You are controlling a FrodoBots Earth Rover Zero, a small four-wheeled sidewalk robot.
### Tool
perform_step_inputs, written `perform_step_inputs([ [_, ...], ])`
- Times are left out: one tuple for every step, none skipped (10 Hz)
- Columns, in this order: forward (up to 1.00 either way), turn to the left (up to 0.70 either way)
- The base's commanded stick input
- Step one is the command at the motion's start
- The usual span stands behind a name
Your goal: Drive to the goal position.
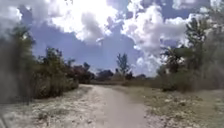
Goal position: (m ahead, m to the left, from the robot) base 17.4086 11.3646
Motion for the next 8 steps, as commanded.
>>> perform_step_inputs([
  [0.7, 0.0],
  [0.7, 0.0],
  [0.7, 0.0],
  [0.7, 0.0],
  [0.7, 0.0],
  [0.7, 0.0],
  [0.7, 0.0],
  [0.7, 0.0],
])
